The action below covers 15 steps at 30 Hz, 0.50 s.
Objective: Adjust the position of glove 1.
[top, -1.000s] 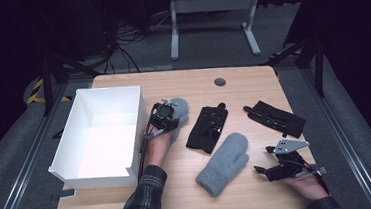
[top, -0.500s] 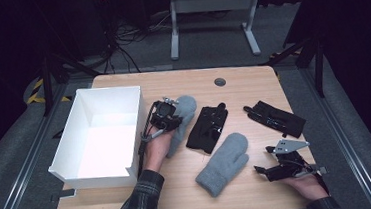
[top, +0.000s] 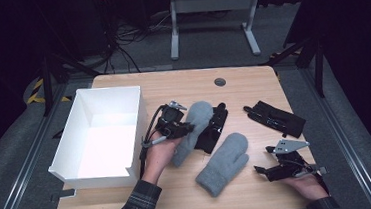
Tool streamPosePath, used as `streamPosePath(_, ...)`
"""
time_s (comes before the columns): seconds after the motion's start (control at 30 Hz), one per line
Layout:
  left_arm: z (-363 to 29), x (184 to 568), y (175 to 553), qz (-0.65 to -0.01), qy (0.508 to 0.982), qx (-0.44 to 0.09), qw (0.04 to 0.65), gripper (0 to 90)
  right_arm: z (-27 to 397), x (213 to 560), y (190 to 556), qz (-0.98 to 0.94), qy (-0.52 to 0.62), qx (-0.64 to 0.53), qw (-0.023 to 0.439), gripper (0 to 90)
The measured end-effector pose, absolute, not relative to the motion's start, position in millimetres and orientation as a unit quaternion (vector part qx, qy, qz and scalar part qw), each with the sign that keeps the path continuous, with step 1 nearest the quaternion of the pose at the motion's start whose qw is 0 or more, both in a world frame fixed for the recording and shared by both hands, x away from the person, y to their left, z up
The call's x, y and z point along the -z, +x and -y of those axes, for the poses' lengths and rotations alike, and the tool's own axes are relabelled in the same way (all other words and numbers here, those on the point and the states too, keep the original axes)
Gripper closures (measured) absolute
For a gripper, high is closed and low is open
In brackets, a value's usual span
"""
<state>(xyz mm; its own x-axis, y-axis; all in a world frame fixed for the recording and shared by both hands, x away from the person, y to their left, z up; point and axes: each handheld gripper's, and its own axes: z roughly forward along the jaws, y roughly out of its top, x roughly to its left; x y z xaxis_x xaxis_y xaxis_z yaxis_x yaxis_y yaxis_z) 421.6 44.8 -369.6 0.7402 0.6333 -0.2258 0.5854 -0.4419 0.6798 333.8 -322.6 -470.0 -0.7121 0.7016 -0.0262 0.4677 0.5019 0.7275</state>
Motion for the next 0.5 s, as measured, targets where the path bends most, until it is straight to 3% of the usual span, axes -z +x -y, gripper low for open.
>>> streamPosePath(0.5, 5, 362, 385, -0.302, 0.873, 0.008, 0.382, 84.8, 323, 470, 334, -0.851, 0.343, -0.362, 0.161, 12.2)
